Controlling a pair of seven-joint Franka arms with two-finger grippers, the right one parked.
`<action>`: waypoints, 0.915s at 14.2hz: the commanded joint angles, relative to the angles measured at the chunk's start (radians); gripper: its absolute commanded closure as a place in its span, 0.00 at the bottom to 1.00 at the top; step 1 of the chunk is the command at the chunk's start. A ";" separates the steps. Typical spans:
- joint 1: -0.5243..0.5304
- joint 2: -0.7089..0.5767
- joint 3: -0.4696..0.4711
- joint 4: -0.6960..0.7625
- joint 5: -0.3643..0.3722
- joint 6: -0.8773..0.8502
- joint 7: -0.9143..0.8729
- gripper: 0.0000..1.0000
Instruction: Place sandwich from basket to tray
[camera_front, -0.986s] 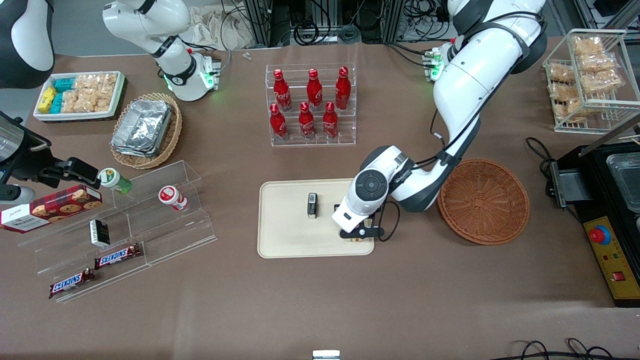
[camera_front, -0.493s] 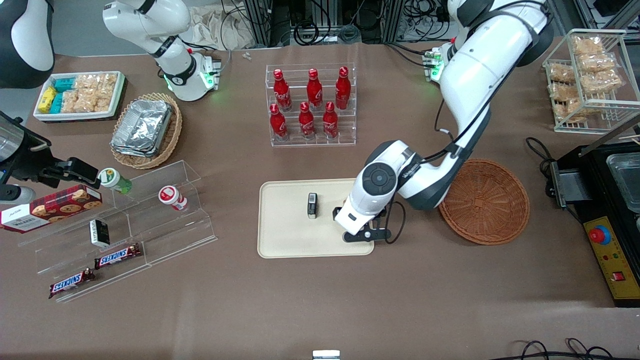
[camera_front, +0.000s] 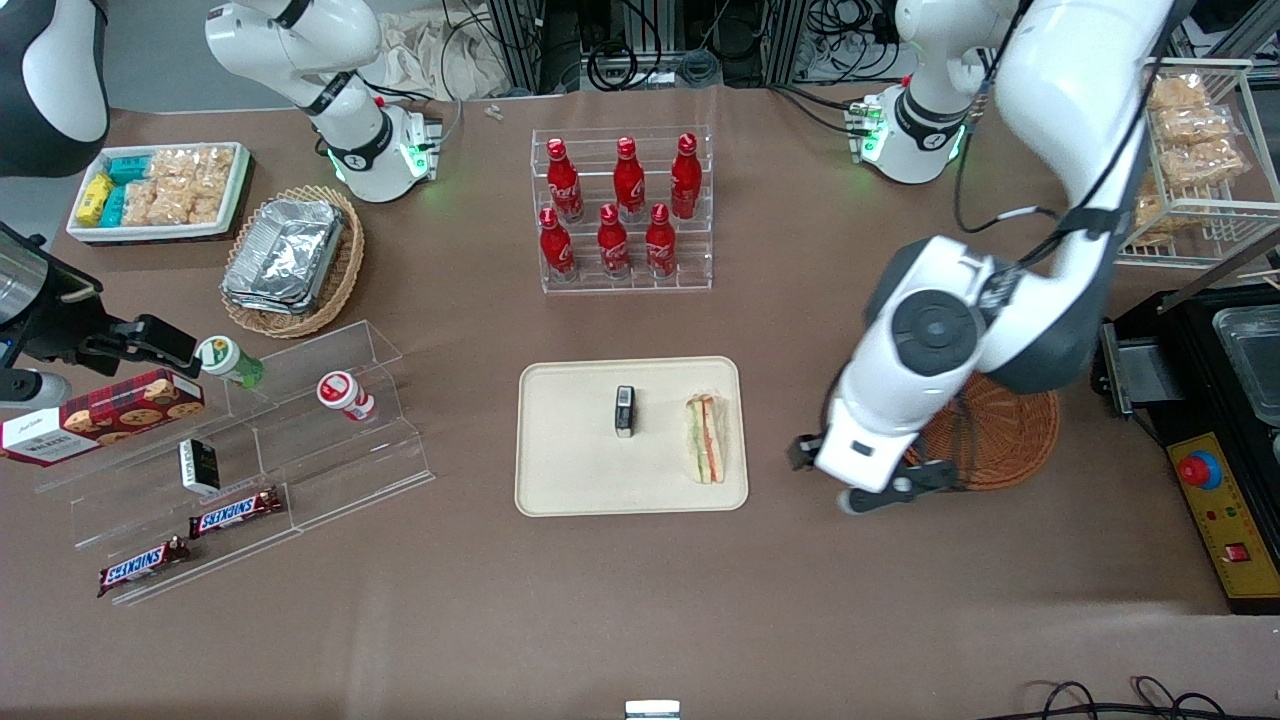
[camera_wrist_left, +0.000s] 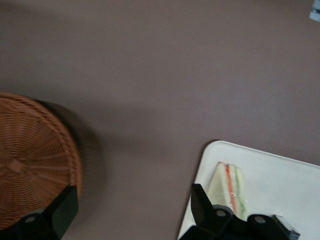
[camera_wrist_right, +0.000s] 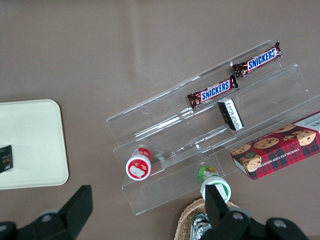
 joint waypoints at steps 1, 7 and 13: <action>0.029 -0.127 -0.009 -0.038 -0.025 -0.099 0.055 0.00; 0.192 -0.412 -0.006 -0.278 -0.256 -0.090 0.254 0.00; 0.295 -0.671 0.033 -0.548 -0.373 -0.019 0.455 0.00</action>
